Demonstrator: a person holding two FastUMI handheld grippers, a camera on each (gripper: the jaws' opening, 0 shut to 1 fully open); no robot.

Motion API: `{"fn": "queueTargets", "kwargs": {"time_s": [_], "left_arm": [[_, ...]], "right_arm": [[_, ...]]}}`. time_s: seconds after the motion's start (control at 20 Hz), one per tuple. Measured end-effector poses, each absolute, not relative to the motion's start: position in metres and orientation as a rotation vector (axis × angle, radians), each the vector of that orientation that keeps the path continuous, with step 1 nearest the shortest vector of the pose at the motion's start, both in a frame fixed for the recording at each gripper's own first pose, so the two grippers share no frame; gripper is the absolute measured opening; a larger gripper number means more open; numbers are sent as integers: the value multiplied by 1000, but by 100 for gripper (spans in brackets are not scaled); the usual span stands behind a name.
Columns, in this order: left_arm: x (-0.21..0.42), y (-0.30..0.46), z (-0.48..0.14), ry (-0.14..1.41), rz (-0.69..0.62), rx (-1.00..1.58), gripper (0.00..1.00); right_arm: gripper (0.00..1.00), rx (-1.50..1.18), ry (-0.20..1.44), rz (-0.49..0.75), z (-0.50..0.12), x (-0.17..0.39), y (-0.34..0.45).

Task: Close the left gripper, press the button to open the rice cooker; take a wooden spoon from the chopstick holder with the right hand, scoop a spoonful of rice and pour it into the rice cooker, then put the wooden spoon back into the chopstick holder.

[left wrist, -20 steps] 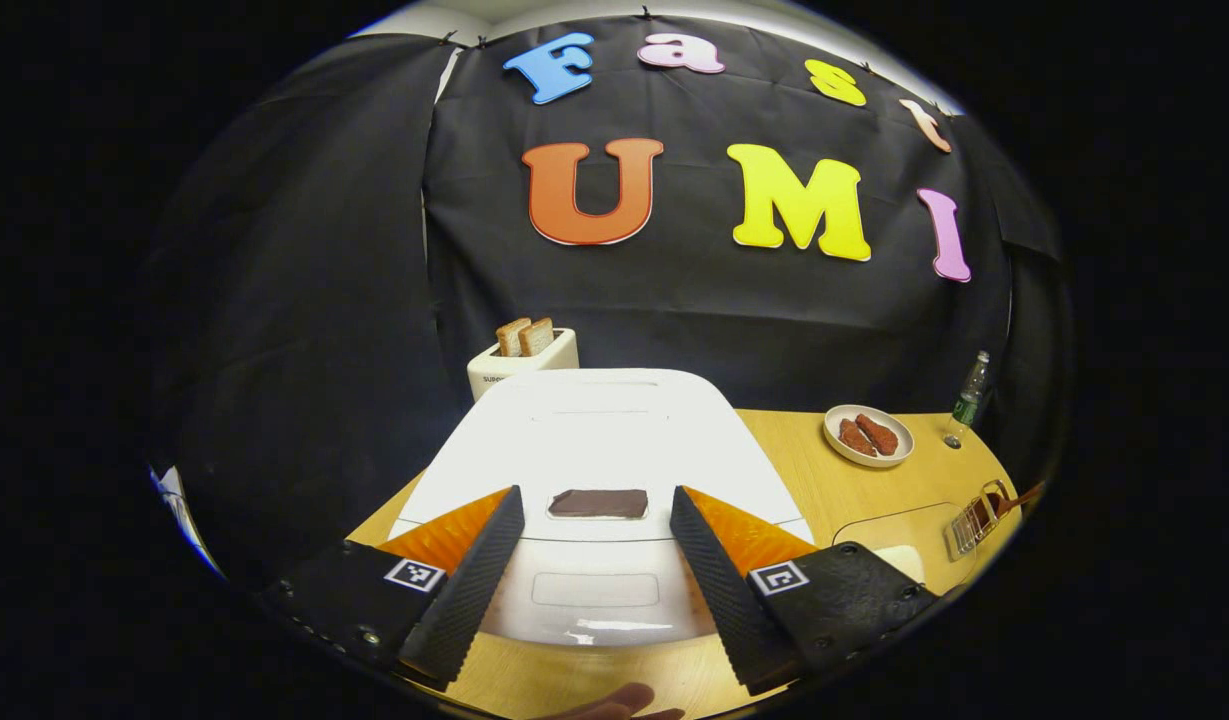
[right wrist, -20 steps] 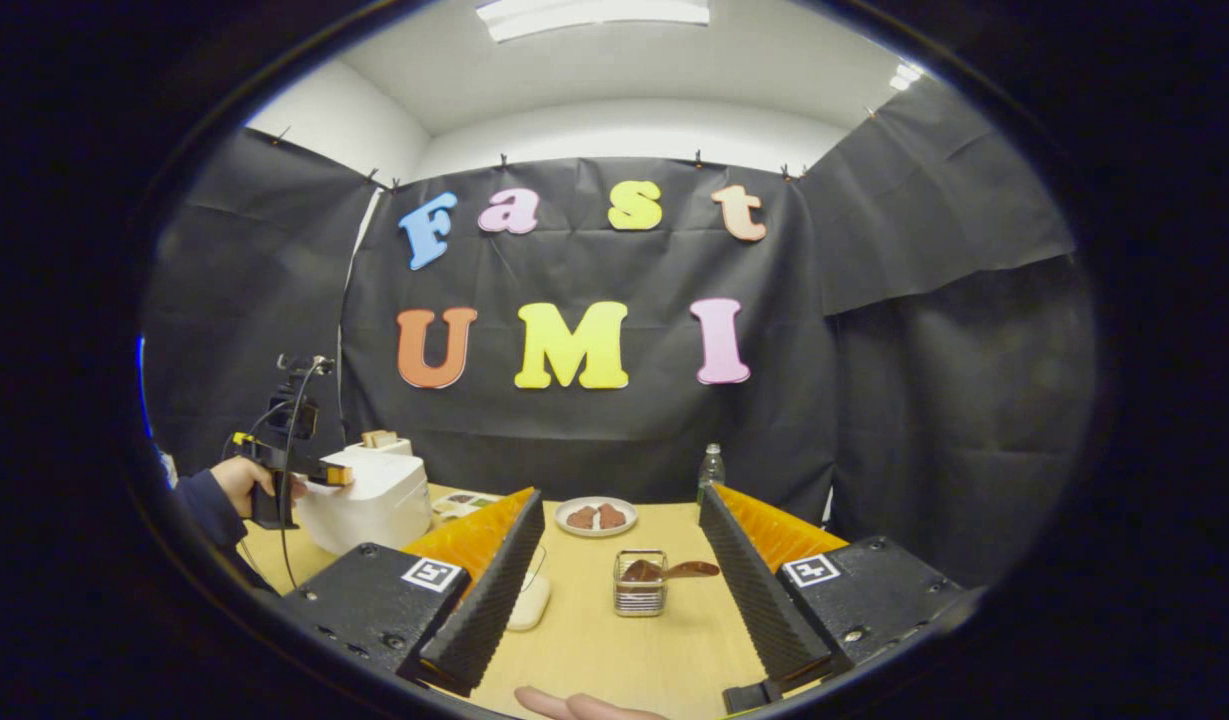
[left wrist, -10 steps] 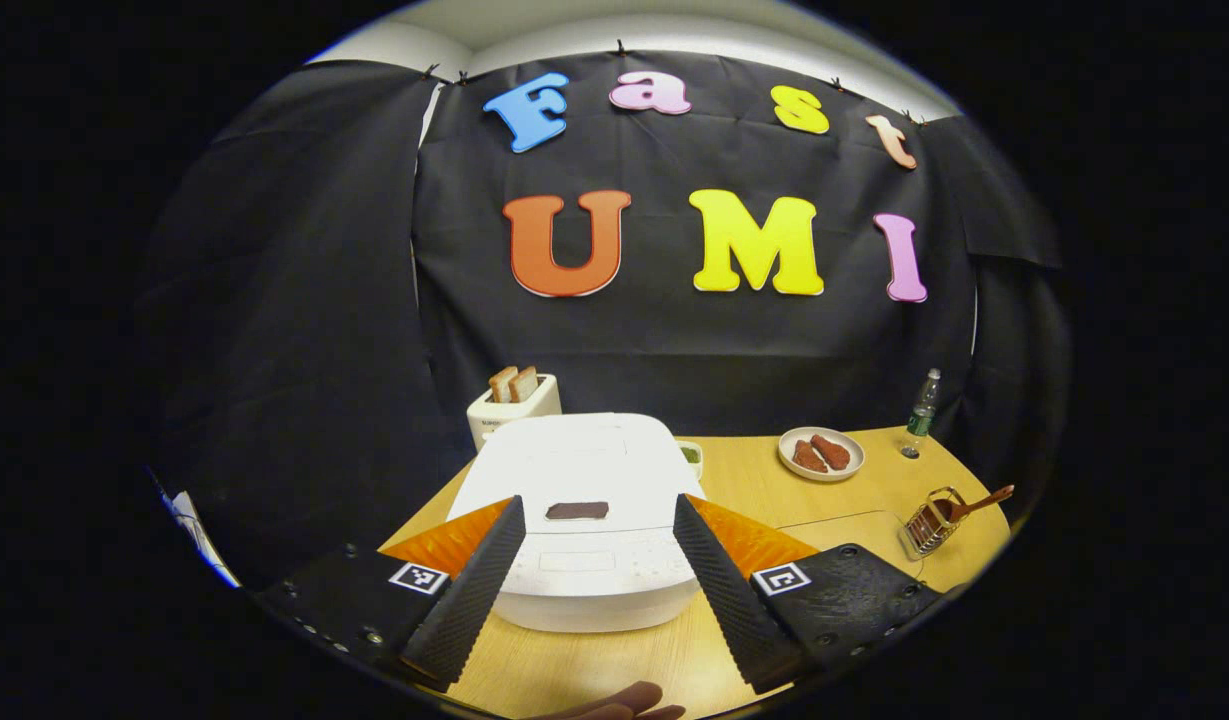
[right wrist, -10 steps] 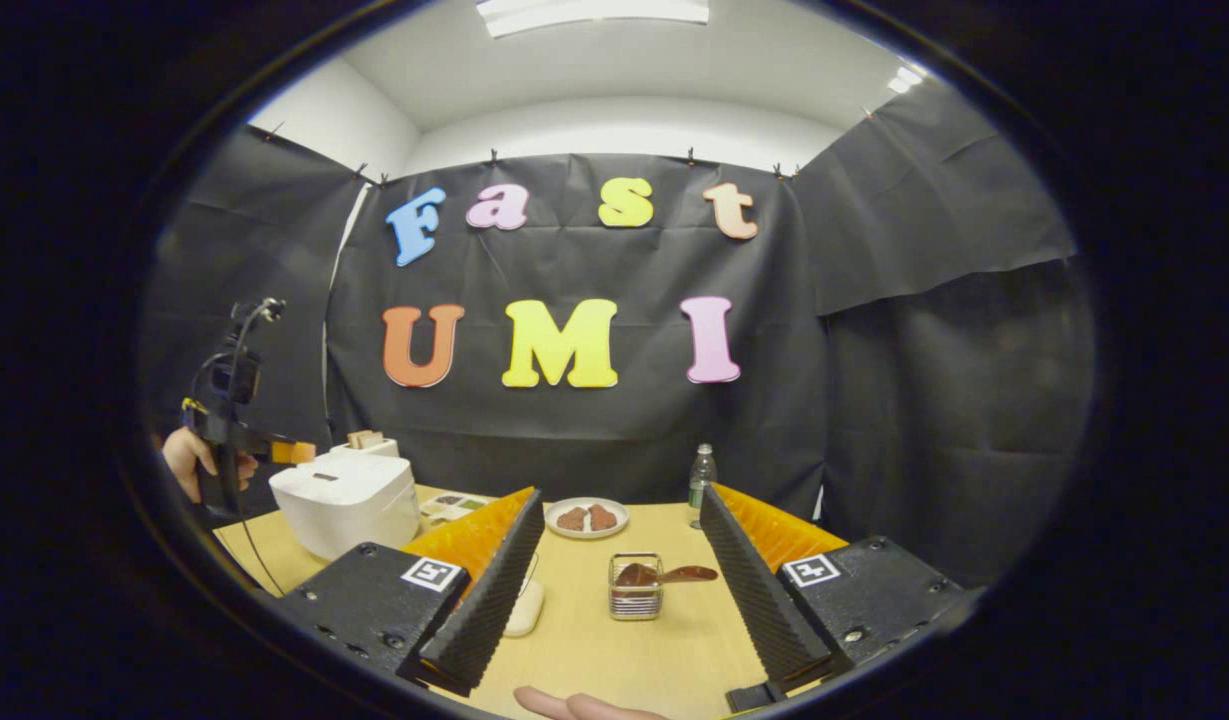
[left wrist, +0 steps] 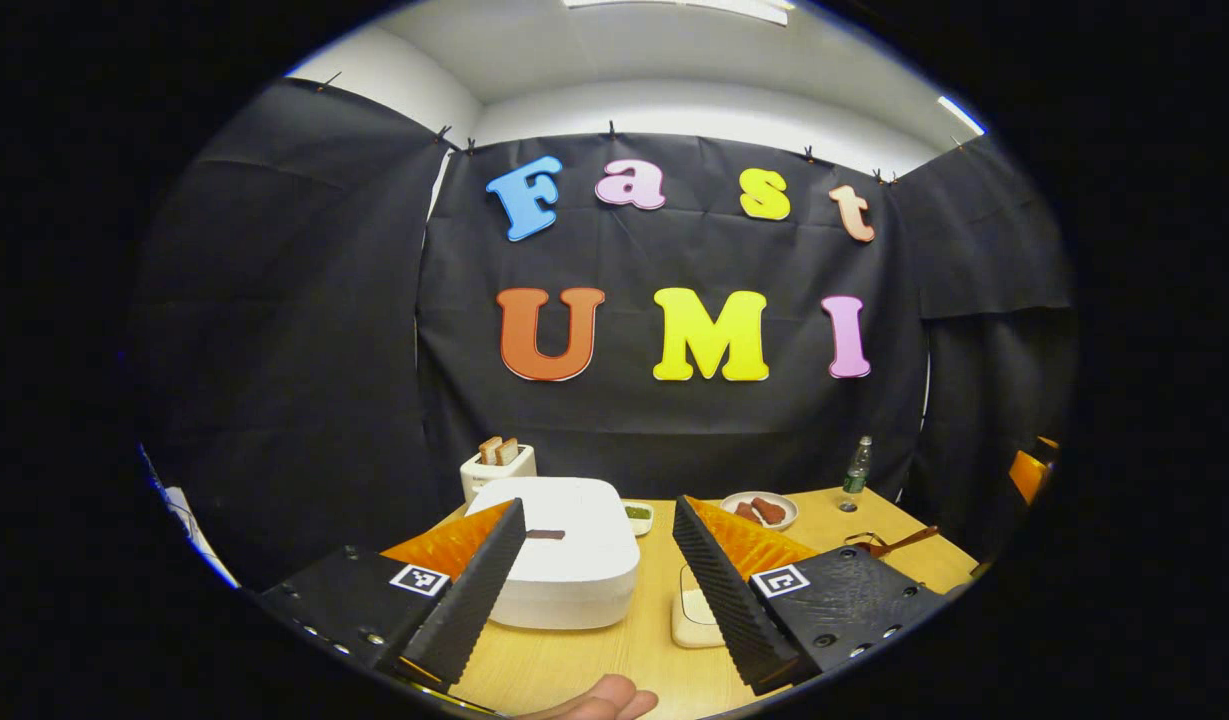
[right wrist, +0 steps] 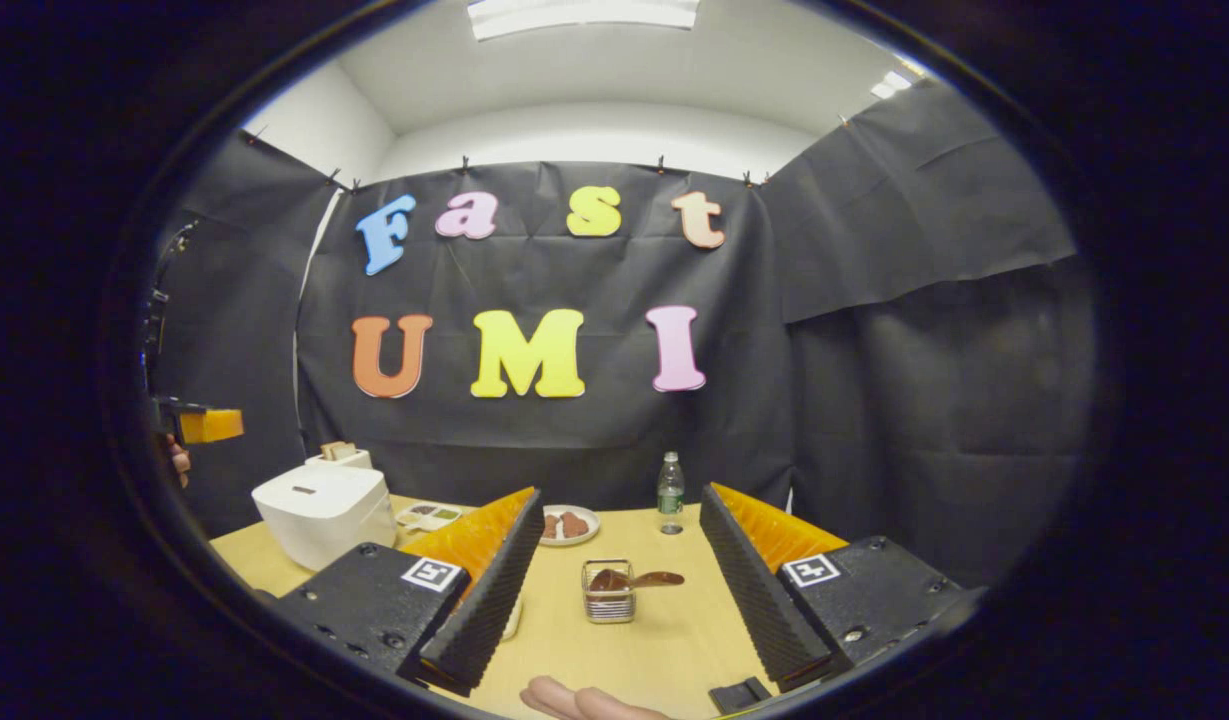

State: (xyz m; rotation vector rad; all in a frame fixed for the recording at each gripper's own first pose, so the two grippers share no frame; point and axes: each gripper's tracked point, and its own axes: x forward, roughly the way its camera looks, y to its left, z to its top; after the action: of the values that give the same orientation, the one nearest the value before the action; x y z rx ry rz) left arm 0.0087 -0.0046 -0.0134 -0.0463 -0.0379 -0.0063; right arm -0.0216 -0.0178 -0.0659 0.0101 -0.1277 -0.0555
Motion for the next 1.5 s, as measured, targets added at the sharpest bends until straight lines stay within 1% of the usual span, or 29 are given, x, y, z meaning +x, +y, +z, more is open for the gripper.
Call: {"fn": "queueTargets", "kwargs": {"time_s": [0.1, 0.2, 0.25, 0.3, 0.35, 0.4, 0.45, 0.6, 0.65, 0.7, 0.75, 0.9, 0.95, 1.0, 1.05, 1.1, 1.15, 1.2, 1.3, 1.35, 1.4, 1.45, 1.5], "left_arm": [[-14, -16, -15, -60, -20, -4, 95], [-33, -19, -12, -106, -4, 29, 95], [-41, -32, -16, -105, -19, 24, 95], [-49, -44, -24, -81, -49, 15, 94], [-55, -54, -30, -69, -71, 17, 94], [-59, -58, -29, -76, -80, 25, 95], [-61, -55, -28, -87, -79, 30, 95], [-66, -59, -34, -94, -89, 29, 95], [-67, -59, -33, -100, -88, 22, 95], [-68, -57, -34, -102, -82, 16, 95], [-68, -55, -35, -103, -75, 11, 95], [-70, -59, -37, -100, -85, -1, 96], [-73, -60, -35, -111, -87, 4, 96], [-75, -58, -35, -117, -89, 10, 96], [-75, -58, -36, -120, -90, 7, 95], [-75, -60, -36, -123, -94, 2, 95], [-76, -62, -36, -126, -102, -2, 95], [-76, -62, -36, -129, -105, -5, 95], [-77, -63, -34, -138, -107, -8, 95], [-78, -64, -33, -140, -110, -10, 95], [-79, -65, -34, -140, -114, -11, 95], [-80, -66, -33, -139, -120, -11, 95], [-81, -67, -34, -137, -124, -9, 96]], "right_arm": [[96, 20, -137, -27, -62, -33, -7], [96, 4, -162, -30, -55, -43, -6], [100, 1, -164, -45, -55, -46, -9], [96, 5, -160, -57, -58, -49, -9], [100, 8, -153, -53, -61, -53, -7], [96, 12, -149, -44, -62, -56, -3], [100, 13, -150, -35, -62, -59, -1], [100, -18, -153, -25, -69, -62, 1], [96, -22, -155, -26, -70, -63, 1], [96, -21, -156, -22, -72, -63, 3], [100, -17, -158, -16, -74, -63, 5], [100, -25, -117, -18, -91, -56, 4], [96, -29, -110, -18, -93, -55, 5], [100, -29, -106, -19, -94, -55, 5], [96, -27, -107, -19, -94, -55, 5], [100, -21, -109, -13, -93, -56, 6], [100, -13, -108, -4, -94, -58, 8], [96, -10, -113, -1, -92, -59, 8], [96, -12, -127, -2, -89, -64, 6], [100, -13, -134, 1, -88, -67, 7], [96, -15, -140, 5, -86, -69, 8], [100, -18, -144, 6, -85, -71, 8], [100, -20, -149, 6, -85, -73, 8]]}}
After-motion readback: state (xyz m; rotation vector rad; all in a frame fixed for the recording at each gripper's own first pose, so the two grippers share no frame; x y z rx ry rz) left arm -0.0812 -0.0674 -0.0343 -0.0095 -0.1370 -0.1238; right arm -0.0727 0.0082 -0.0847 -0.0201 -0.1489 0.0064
